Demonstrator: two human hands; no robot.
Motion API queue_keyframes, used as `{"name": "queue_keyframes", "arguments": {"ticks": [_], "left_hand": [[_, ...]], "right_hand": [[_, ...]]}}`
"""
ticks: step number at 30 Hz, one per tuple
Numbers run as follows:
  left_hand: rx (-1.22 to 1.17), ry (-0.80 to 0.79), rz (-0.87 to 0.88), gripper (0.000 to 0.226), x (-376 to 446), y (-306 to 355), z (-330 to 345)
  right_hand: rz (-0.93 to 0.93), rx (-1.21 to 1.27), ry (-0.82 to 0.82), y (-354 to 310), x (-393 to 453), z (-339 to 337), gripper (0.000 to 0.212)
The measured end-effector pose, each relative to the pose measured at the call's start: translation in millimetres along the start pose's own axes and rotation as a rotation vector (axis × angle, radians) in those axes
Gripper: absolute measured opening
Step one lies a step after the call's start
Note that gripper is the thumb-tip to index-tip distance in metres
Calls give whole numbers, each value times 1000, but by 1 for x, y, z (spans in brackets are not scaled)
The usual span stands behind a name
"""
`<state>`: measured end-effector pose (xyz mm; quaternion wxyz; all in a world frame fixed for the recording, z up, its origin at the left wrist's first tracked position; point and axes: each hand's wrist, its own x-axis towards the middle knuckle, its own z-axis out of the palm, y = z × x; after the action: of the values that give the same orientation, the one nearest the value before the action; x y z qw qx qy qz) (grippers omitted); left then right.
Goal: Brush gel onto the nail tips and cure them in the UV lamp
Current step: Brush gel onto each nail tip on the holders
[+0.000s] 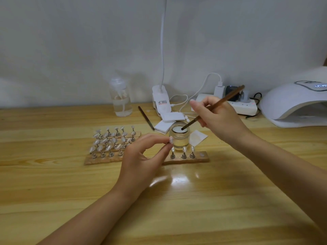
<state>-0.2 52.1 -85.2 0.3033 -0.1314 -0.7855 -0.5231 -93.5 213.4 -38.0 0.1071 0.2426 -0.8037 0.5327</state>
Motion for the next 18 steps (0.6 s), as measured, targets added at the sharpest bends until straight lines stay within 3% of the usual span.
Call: {"name": "queue_keyframes", "arguments": {"ticks": [9,18], "left_hand": [[9,21,-23,12,2,-2,-1],[3,25,-31,12,2,-2,-1]], "right_hand": [[-14,-314,-52,5,14,21,38],[-14,-273,63,1,23,7,40]]}}
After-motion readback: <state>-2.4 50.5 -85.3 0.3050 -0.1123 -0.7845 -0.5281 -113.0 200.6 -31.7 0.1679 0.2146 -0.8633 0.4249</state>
